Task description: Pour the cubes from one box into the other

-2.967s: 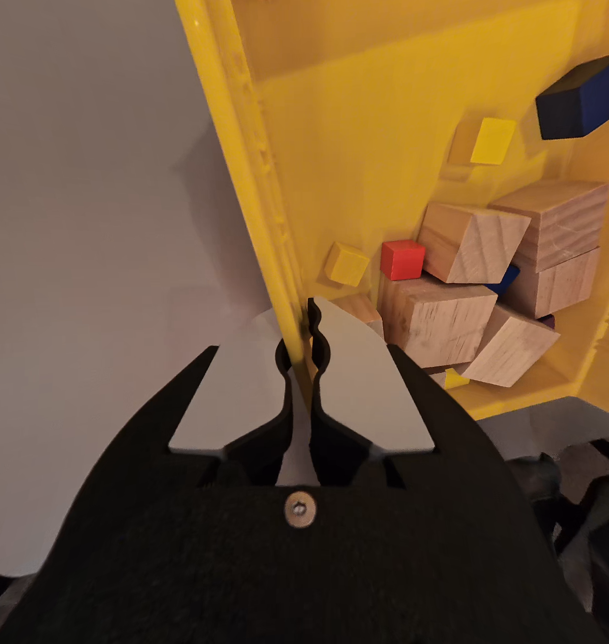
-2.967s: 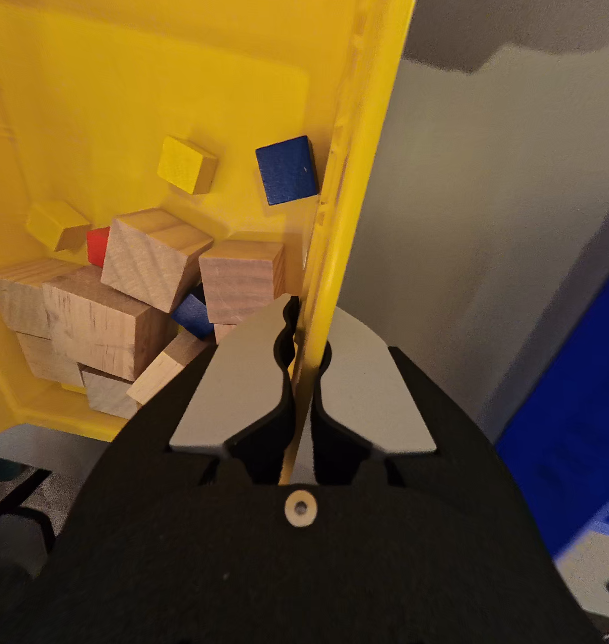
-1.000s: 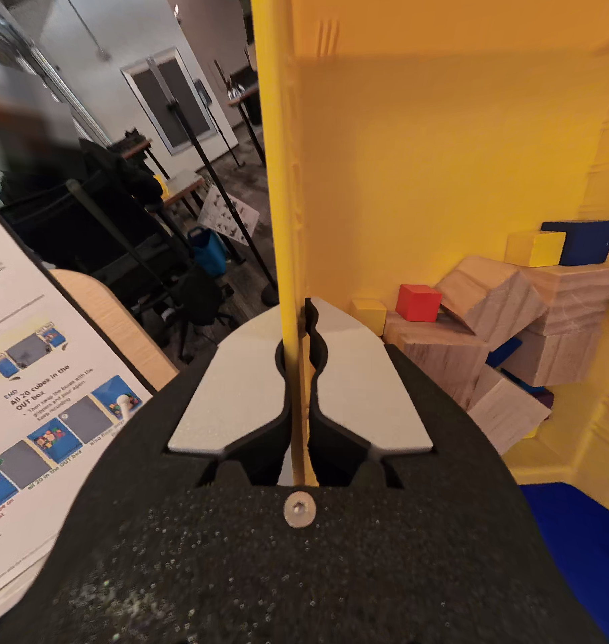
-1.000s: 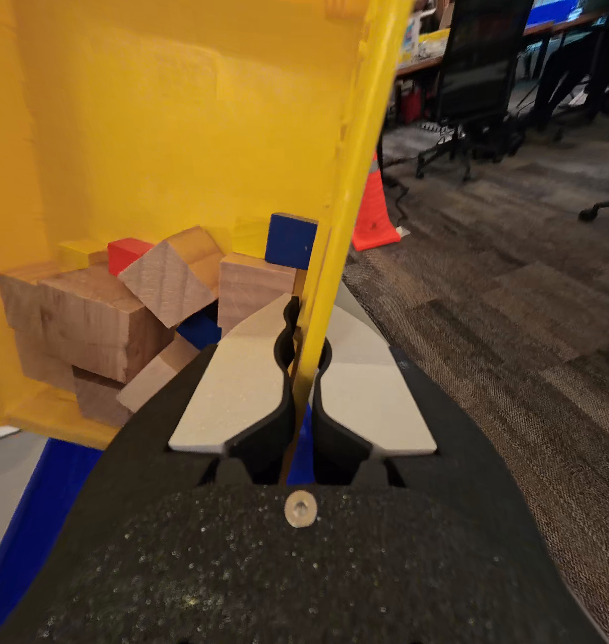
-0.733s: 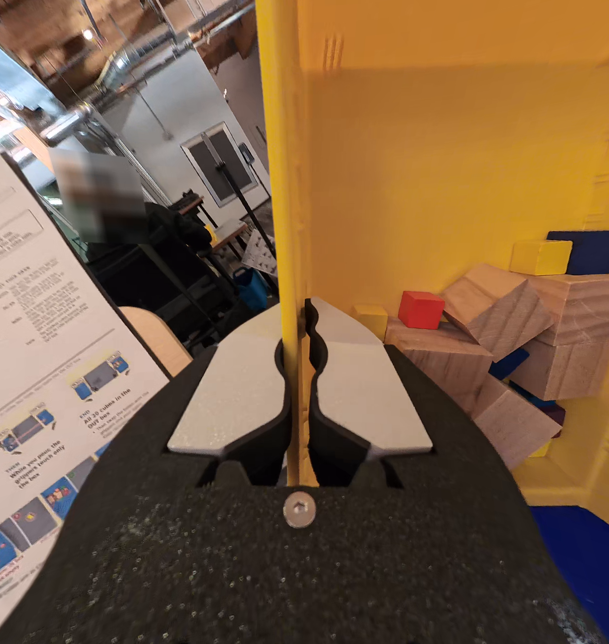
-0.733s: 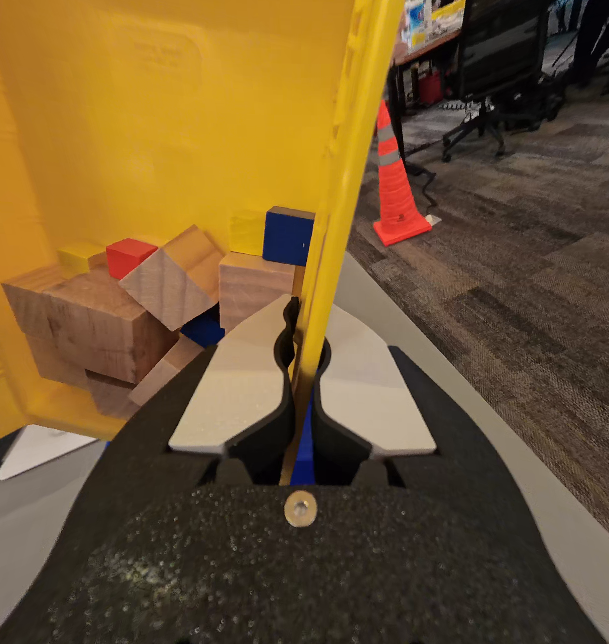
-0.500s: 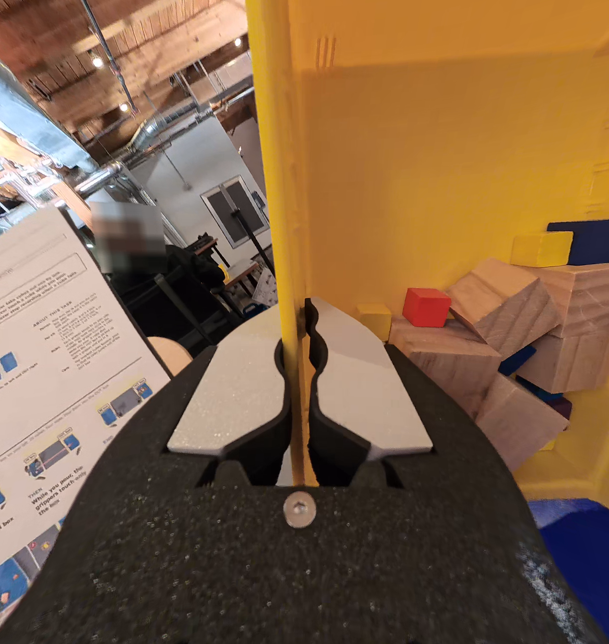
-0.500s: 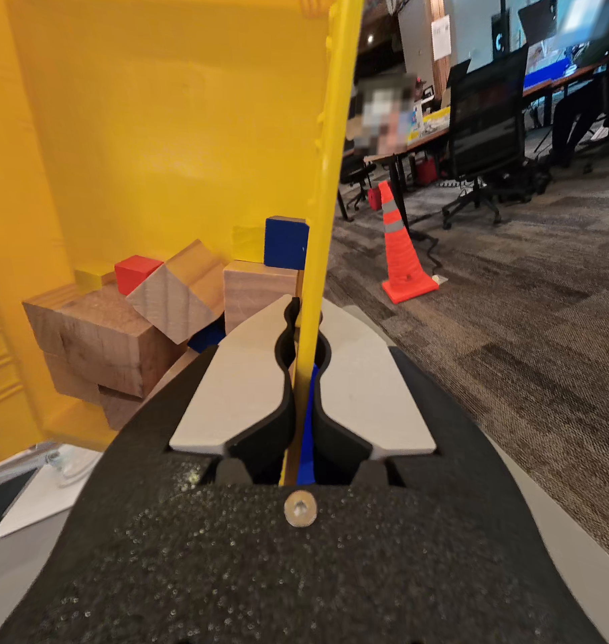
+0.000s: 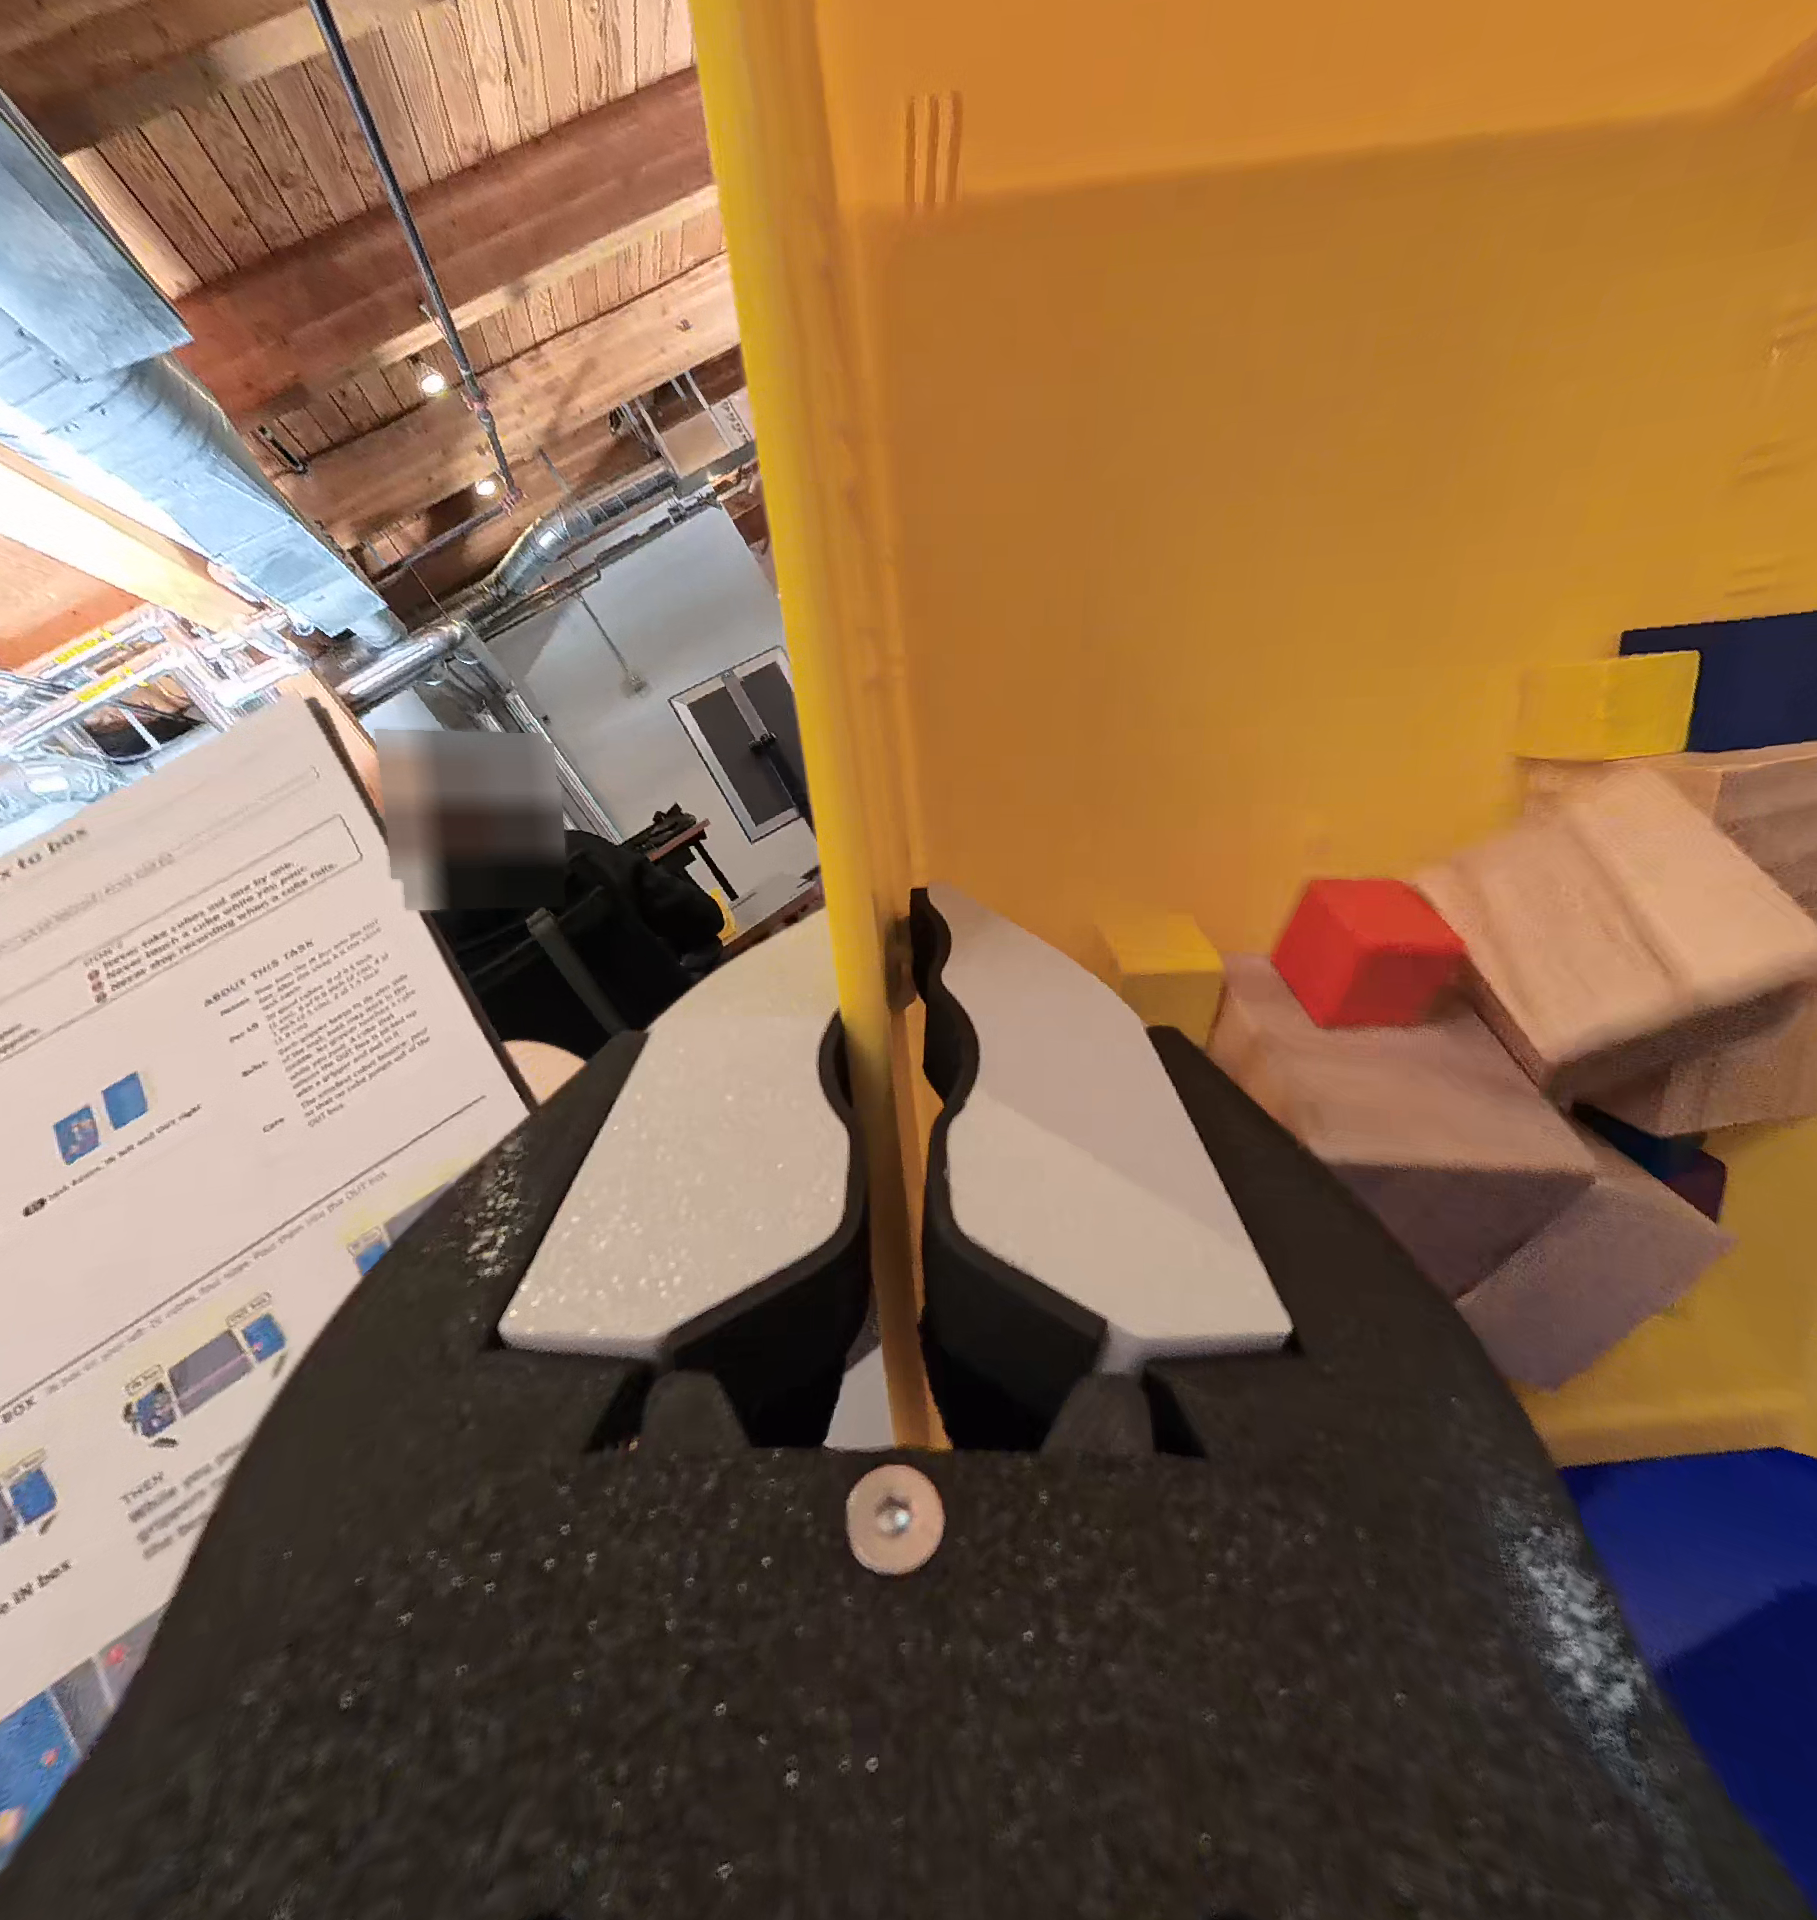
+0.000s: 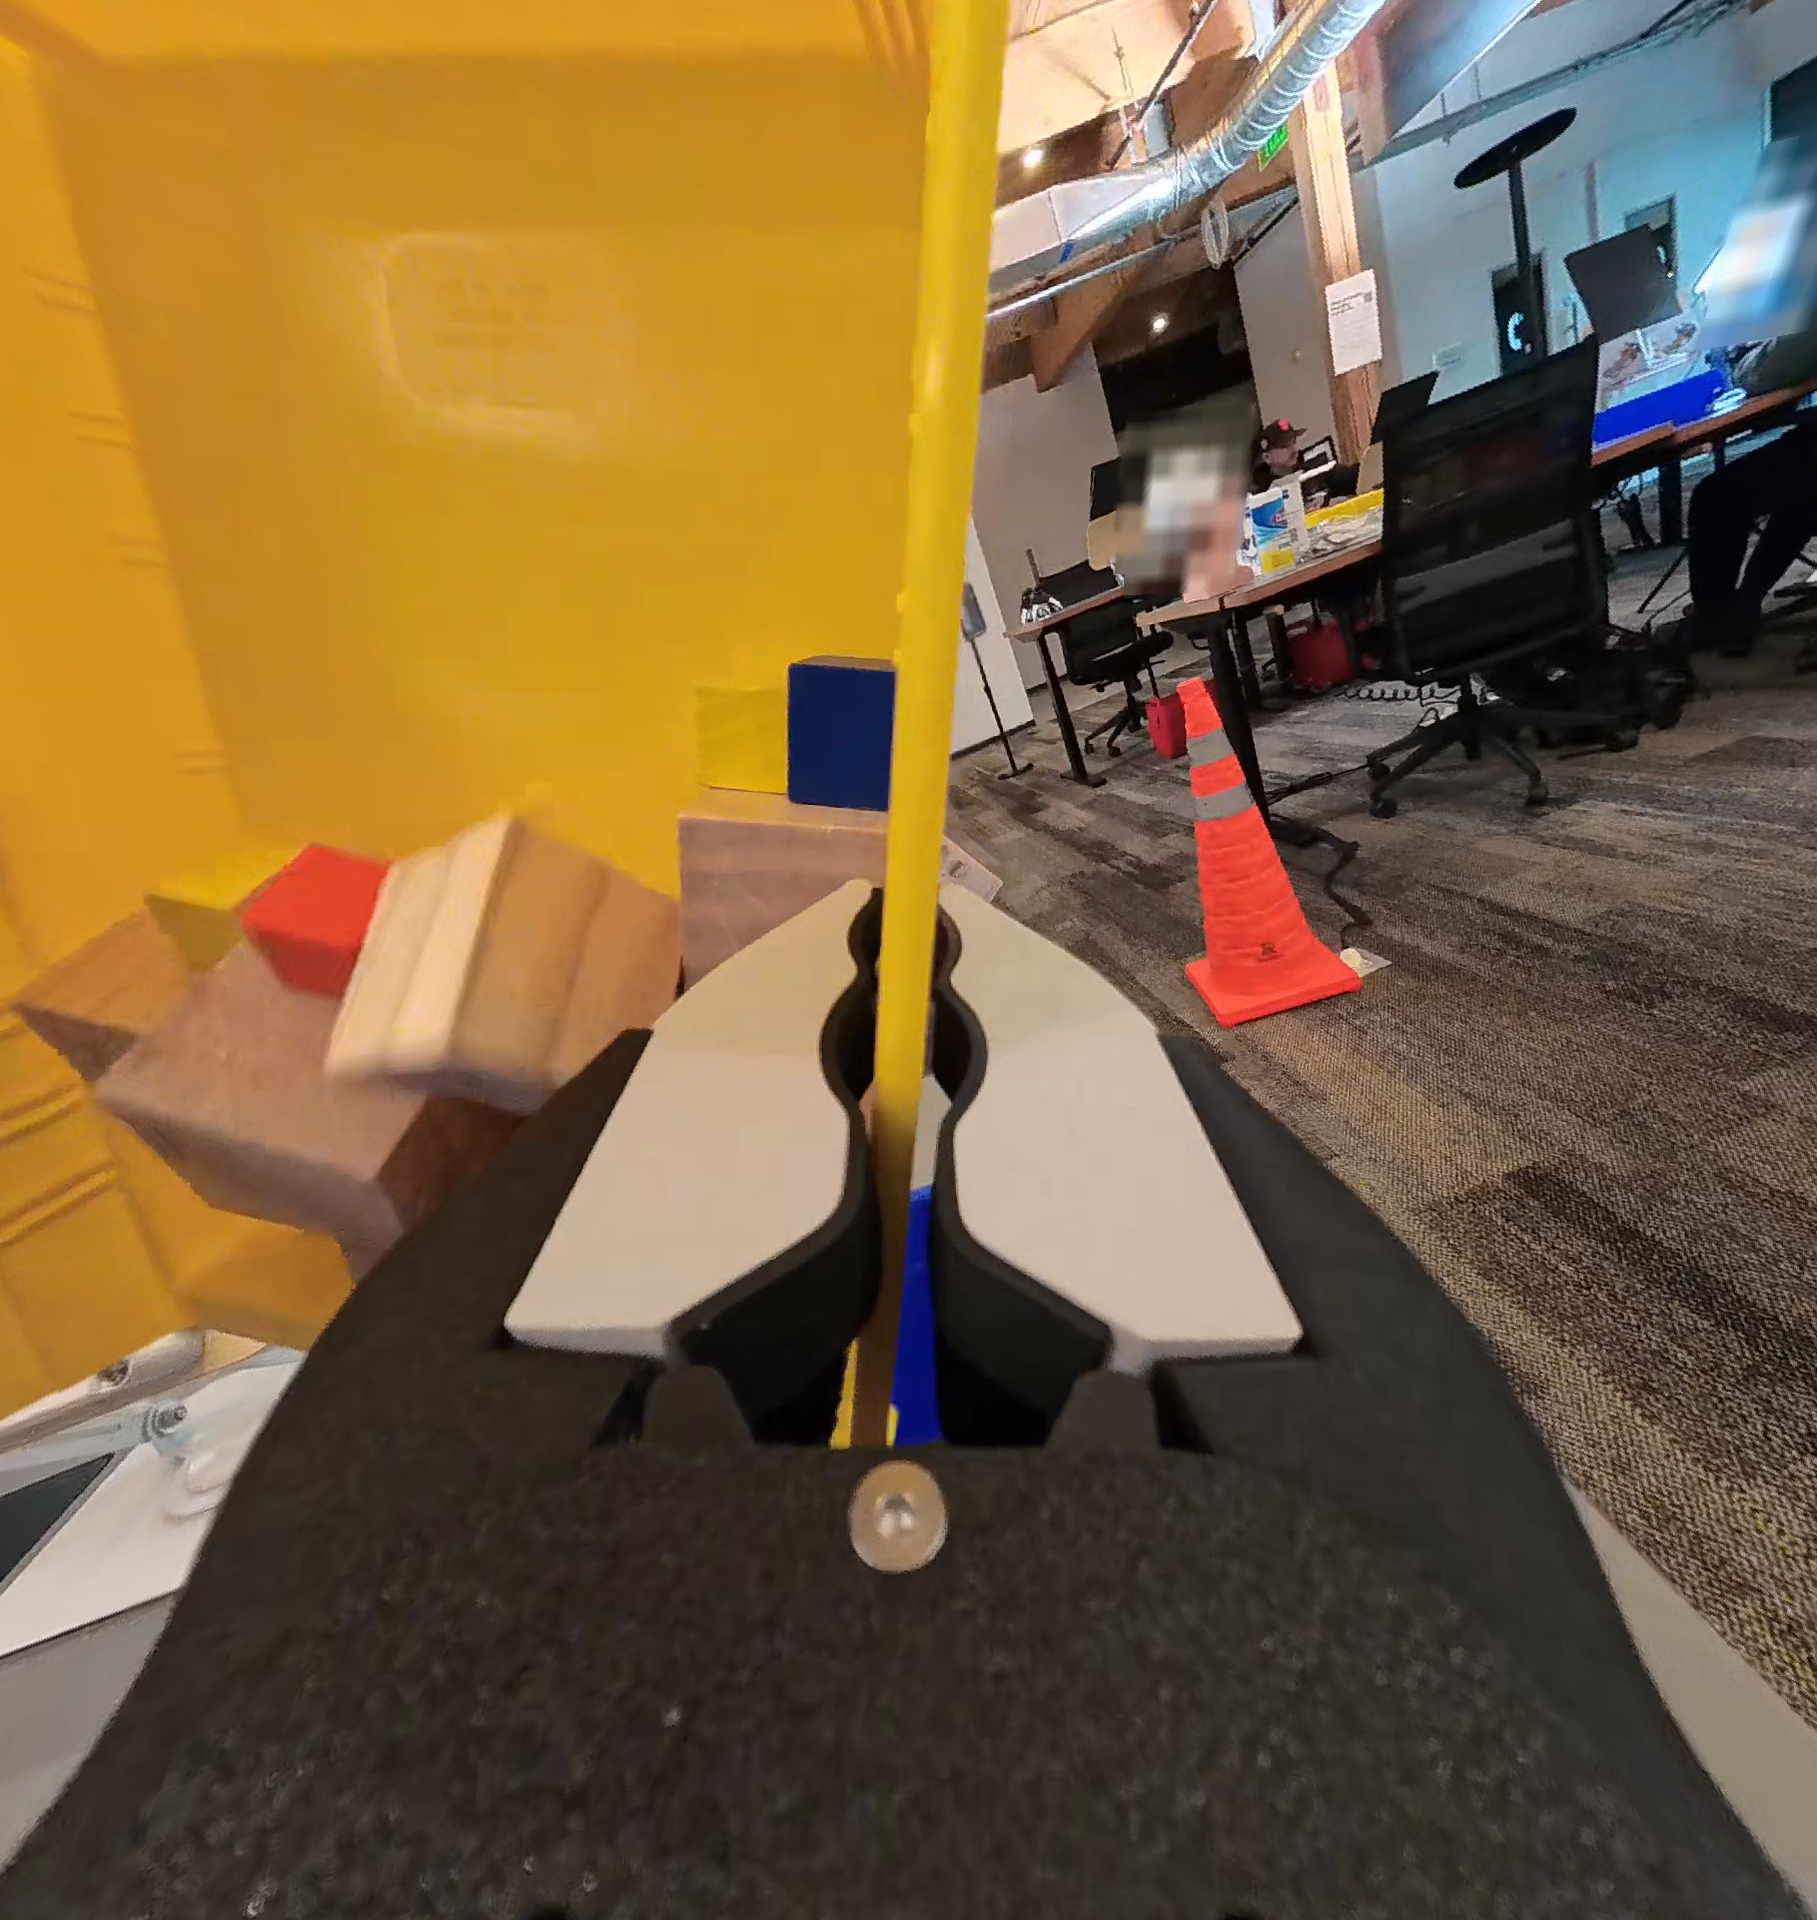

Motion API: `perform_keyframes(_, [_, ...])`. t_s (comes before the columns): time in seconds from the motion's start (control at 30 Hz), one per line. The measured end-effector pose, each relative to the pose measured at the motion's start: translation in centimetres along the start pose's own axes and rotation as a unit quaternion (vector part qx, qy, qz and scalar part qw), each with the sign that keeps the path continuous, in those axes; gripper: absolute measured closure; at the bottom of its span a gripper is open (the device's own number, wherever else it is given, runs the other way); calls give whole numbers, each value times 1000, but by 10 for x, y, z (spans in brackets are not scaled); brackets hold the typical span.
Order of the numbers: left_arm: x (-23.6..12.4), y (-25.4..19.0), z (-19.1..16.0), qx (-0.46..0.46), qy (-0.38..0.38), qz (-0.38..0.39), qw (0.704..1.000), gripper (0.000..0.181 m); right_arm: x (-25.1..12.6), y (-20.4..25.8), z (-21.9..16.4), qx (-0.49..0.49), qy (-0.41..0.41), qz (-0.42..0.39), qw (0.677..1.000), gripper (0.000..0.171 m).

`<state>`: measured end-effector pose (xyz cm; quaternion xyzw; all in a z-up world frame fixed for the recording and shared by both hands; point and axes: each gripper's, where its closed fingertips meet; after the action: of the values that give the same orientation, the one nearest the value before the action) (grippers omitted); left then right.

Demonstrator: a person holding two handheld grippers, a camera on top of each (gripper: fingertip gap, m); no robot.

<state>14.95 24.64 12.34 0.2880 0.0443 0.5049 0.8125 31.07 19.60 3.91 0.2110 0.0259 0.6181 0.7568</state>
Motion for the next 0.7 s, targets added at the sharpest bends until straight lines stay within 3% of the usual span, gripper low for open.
perform_keyframes(0.3, [4, 1, -9, 15, 19, -3, 1000, 177, 10, 0, -18, 5, 70, 20, 997, 166])
perform_keyframes(0.7, [7, 9, -2, 20, 46, -14, 999, 177, 7, 8, 2, -21, 50, 22, 998, 165])
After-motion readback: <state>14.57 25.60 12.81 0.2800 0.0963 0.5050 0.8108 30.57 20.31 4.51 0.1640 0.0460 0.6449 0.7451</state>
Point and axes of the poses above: each gripper's, where its closed fingertips meet, x out along the fingers, z out of its top, y = z × x across the jaws, and after that the axes turned 1 degree about -y, right-handed
